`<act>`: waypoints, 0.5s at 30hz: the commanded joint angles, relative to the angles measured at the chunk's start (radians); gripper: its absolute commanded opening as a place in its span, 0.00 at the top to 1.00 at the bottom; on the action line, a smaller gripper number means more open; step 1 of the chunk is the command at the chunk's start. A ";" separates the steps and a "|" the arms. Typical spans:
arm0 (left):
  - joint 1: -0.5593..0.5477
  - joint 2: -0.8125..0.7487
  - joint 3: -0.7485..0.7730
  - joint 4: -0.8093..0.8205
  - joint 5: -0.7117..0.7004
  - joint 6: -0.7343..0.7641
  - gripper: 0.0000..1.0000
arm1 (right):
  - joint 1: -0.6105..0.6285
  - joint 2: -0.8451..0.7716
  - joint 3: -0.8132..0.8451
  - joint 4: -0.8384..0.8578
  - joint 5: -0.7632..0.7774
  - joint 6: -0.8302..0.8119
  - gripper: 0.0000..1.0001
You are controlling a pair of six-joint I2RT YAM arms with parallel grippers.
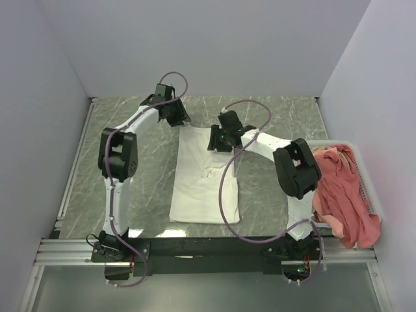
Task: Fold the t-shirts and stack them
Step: Fold the tshirt
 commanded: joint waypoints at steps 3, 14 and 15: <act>0.004 -0.368 -0.208 -0.023 -0.171 0.028 0.54 | -0.021 -0.209 -0.015 -0.051 0.045 -0.003 0.45; -0.057 -0.651 -0.641 -0.126 -0.108 0.173 0.60 | -0.022 -0.577 -0.400 -0.062 0.083 0.037 0.46; -0.075 -0.666 -0.682 -0.128 -0.095 0.186 0.59 | -0.022 -0.594 -0.417 -0.076 0.086 0.034 0.46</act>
